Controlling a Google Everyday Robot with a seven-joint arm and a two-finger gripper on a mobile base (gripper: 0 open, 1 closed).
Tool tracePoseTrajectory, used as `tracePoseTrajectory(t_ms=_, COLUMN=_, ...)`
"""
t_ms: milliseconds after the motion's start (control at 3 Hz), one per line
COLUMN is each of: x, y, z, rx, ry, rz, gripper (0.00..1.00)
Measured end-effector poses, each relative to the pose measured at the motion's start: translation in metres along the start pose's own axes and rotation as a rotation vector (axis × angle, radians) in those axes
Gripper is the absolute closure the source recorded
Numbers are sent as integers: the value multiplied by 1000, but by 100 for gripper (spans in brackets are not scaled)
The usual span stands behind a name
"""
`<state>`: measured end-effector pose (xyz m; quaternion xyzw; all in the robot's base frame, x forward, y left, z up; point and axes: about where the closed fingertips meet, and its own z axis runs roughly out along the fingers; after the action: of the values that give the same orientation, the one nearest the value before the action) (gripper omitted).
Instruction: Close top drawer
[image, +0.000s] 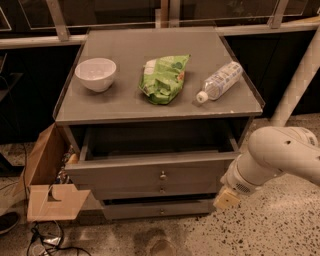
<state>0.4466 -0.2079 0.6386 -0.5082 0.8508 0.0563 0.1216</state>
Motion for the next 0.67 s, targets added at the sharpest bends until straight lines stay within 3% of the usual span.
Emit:
tracePoseTrajectory(t_ms=333, x=0, y=0, z=0, rx=0, ry=0, rz=0, gripper=66)
tracePoseTrajectory(t_ms=667, x=-11, y=-25, z=8, rx=29, ry=-21, rz=13, gripper=89)
